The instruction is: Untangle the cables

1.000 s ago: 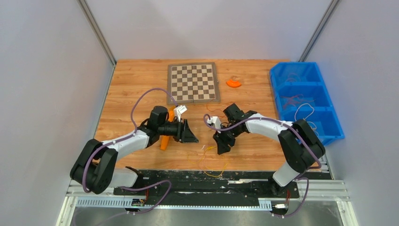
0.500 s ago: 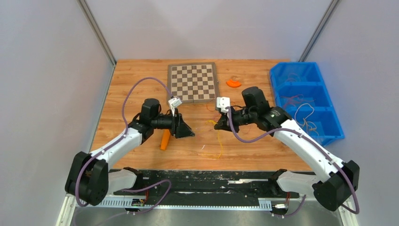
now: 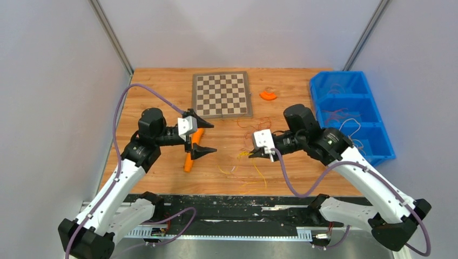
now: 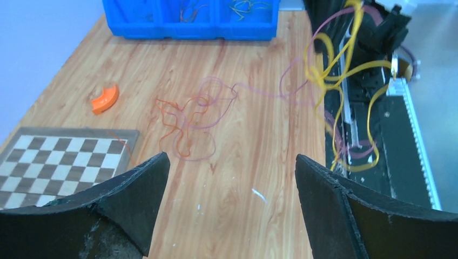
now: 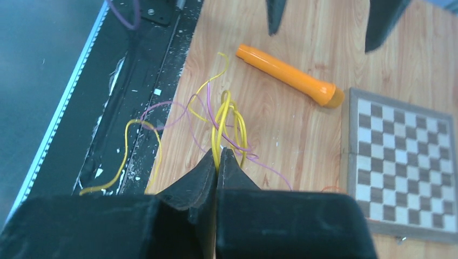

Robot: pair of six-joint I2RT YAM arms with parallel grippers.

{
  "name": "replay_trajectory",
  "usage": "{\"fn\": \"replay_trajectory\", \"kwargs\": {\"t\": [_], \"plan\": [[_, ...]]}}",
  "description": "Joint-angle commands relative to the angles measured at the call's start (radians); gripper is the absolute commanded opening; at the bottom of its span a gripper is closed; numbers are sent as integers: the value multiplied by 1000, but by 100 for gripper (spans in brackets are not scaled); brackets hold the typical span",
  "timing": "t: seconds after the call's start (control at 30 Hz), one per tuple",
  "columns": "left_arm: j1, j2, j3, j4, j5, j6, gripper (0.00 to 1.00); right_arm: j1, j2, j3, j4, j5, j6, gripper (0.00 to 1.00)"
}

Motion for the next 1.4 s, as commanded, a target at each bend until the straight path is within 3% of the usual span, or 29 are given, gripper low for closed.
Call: {"fn": "replay_trajectory", "kwargs": {"t": [0.0,0.07,0.17,0.3,0.6,0.73,0.87,0.9,1.0,1.1,1.2,1.27,1.37], "plan": [[0,-9,17,-175,91,395,95,93,-75,14,-69,16,-187,0],[-17,7,12,-172,96,476,96,147,-99,3,-70,42,-232,0],[-135,52,47,-213,64,657,97,232,-119,-14,-64,87,-262,0],[-260,105,60,-119,29,664,98,311,-97,-5,-41,129,-257,0],[-453,191,67,-29,36,655,94,335,-59,29,2,144,-219,0],[-500,198,52,-160,40,819,79,334,-67,38,8,157,-199,0],[-518,208,31,-152,-5,841,52,335,-68,61,8,157,-168,0],[-519,212,32,-152,-30,837,40,334,-70,68,8,157,-164,0],[-517,214,36,-184,-80,853,25,337,-81,96,13,164,-151,0],[-517,189,2,-193,-131,866,26,337,-82,140,18,169,-132,0],[-518,178,-26,-175,-151,849,41,335,-81,167,25,165,-110,0],[-517,177,-41,-145,-159,826,47,336,-81,169,25,160,-101,0],[-517,183,-39,-123,-172,807,36,336,-85,163,28,157,-93,0]]}}
